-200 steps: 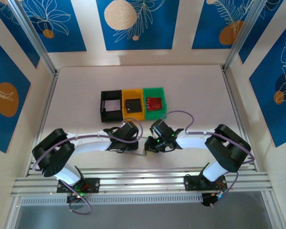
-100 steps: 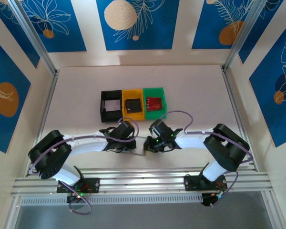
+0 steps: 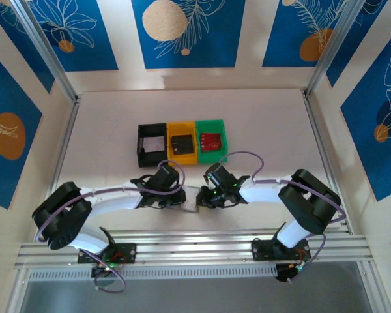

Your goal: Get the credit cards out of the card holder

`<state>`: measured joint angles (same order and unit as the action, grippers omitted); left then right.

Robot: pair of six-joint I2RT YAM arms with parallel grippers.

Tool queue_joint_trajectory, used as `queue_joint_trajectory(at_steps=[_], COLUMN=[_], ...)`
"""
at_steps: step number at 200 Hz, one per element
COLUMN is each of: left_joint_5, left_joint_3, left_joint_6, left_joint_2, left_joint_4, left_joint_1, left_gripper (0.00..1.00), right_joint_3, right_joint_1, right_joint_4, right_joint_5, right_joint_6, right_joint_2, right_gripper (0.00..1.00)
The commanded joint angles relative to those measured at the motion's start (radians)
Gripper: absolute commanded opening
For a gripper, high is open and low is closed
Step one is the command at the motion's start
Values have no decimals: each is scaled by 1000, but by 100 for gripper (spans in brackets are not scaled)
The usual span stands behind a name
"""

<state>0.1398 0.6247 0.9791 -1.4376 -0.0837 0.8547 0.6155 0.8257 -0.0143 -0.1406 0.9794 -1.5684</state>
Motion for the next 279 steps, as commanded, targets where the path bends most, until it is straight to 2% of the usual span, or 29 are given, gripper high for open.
queue_joint_trajectory(at_steps=[1, 76, 133, 213, 279], left_joint_5=[143, 194, 221, 265, 283], left_joint_3=[-6, -54, -87, -99, -113], left_joint_6=[39, 85, 113, 126, 138], left_joint_2=[26, 41, 51, 46, 49], left_joint_4=[161, 279, 362, 444, 504], left_joint_1=[4, -18, -29, -30, -31], left_gripper=[14, 15, 9, 13, 0], right_joint_3=[-19, -17, -16, -13, -14], right_joint_1=[28, 32, 33, 35, 38], right_joint_4=[35, 27, 27, 23, 20], right_joint_5=[26, 21, 21, 19, 19], right_joint_6=[9, 8, 9, 9, 9], right_joint_2=[-73, -85, -88, -87, -89], right_gripper=[9, 9, 9, 9, 9])
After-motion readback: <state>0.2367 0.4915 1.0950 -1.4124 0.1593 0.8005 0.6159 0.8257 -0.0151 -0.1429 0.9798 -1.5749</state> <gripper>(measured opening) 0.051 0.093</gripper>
